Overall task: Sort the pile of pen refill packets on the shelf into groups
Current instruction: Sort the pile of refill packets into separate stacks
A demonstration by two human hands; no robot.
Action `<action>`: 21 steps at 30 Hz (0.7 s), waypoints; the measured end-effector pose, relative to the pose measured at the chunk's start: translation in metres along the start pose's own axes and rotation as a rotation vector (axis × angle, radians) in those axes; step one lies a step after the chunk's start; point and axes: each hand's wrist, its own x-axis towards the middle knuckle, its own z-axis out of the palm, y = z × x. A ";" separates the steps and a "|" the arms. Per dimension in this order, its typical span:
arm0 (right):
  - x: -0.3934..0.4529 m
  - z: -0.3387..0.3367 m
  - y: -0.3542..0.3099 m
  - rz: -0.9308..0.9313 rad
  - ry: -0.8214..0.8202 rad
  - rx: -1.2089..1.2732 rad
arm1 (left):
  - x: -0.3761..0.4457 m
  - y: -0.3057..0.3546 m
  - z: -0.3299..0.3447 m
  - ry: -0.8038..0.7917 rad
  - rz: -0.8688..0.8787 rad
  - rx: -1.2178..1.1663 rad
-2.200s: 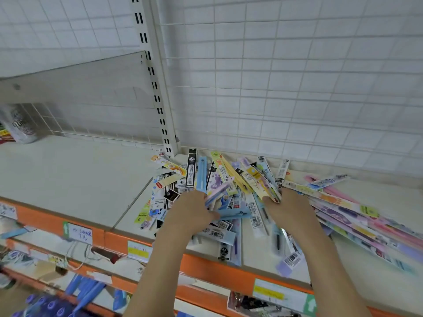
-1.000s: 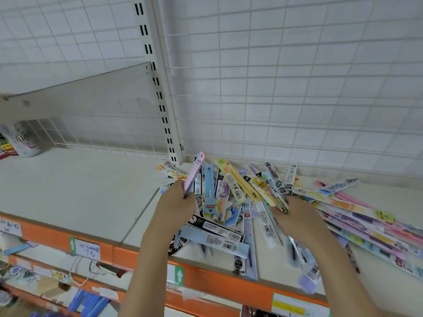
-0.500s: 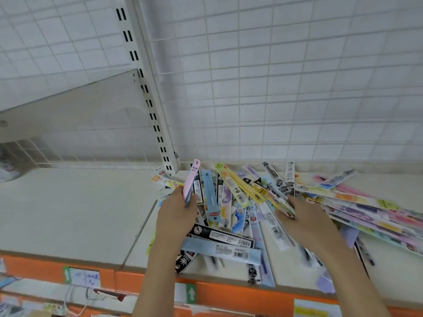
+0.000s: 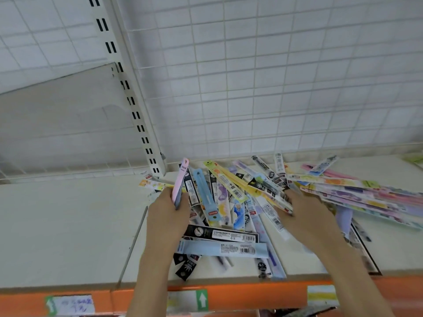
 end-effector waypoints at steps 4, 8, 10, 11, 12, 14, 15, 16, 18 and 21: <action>0.002 0.001 0.001 0.033 -0.001 -0.039 | 0.032 0.003 0.000 -0.020 -0.004 0.127; 0.002 0.002 0.001 0.037 0.029 -0.031 | 0.071 0.011 0.015 -0.122 -0.008 0.266; 0.001 0.001 0.001 0.031 0.029 -0.031 | 0.080 0.012 0.023 -0.184 -0.014 0.318; 0.001 0.001 0.001 0.024 0.030 -0.033 | 0.082 0.011 0.026 -0.203 -0.010 0.331; 0.000 0.001 0.001 0.016 0.030 -0.036 | 0.083 0.010 0.028 -0.216 -0.017 0.340; -0.002 0.001 0.002 0.008 0.018 -0.059 | 0.083 0.009 0.031 -0.230 -0.046 0.351; -0.003 0.001 0.001 0.007 0.012 -0.063 | 0.084 0.008 0.032 -0.230 -0.062 0.355; -0.003 0.002 0.001 0.006 0.009 -0.060 | 0.084 0.008 0.032 -0.231 -0.076 0.356; -0.004 0.005 0.000 -0.004 0.018 -0.053 | 0.083 0.008 0.033 -0.234 -0.086 0.346; -0.003 0.006 -0.002 -0.024 0.023 -0.056 | 0.081 0.008 0.029 -0.236 -0.084 0.294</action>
